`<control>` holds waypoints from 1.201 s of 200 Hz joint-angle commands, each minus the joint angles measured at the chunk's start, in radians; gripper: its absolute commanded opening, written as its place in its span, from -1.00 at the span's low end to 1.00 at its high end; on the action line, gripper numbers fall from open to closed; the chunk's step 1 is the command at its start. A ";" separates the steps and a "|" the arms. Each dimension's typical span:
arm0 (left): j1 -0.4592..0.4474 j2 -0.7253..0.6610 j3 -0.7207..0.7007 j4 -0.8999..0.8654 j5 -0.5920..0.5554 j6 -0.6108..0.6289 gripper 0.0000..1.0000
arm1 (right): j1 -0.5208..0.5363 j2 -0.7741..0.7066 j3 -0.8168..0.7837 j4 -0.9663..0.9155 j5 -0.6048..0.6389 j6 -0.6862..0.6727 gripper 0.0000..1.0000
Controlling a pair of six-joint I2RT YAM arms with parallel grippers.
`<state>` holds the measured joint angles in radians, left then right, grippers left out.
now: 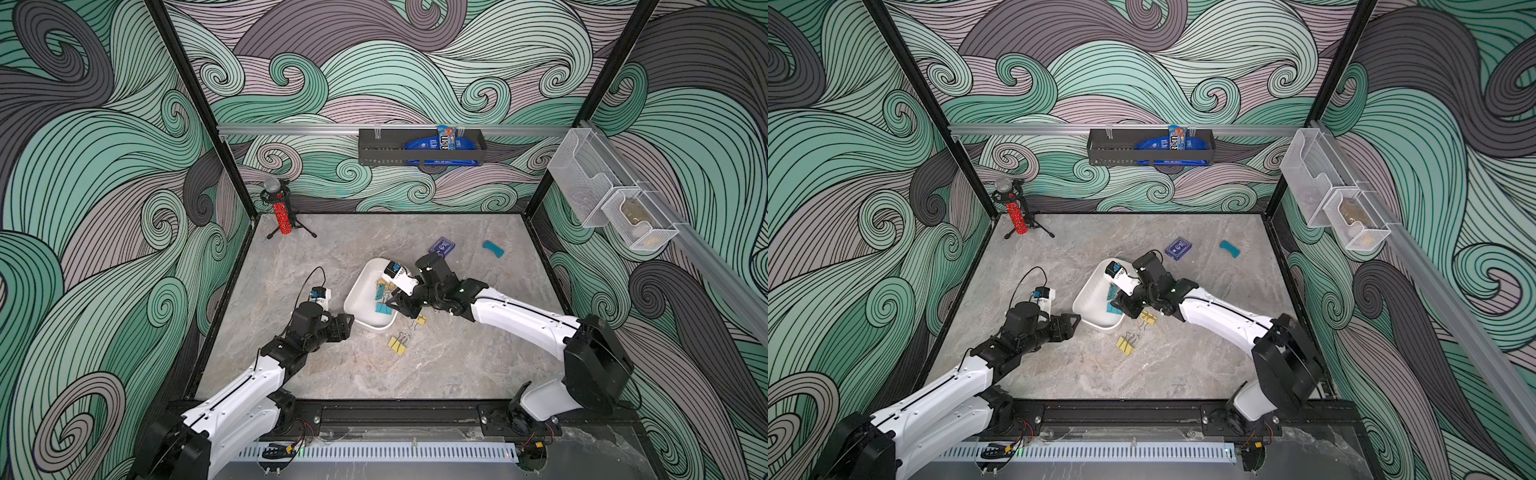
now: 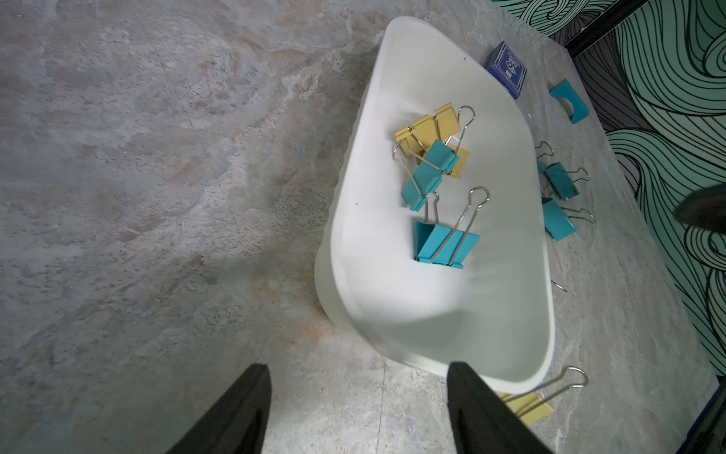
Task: Take out the binder clips from the storage box
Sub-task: Place the binder clip at the center of the board, then pick up the binder clip from the storage box.
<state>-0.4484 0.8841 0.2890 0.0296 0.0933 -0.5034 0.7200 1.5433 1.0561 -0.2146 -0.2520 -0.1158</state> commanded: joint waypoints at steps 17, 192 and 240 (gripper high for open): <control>-0.004 0.001 0.006 0.048 -0.016 0.028 0.47 | -0.027 0.127 0.087 -0.051 0.036 -0.058 -0.22; -0.004 0.112 0.076 0.015 0.031 0.033 0.46 | -0.042 0.343 0.223 -0.085 0.046 -0.124 -0.37; -0.005 0.115 0.073 0.018 0.033 0.031 0.46 | -0.042 0.360 0.234 -0.084 0.050 -0.128 -0.45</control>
<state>-0.4484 1.0103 0.3397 0.0547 0.1162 -0.4820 0.6830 1.8877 1.2652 -0.2893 -0.2070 -0.2333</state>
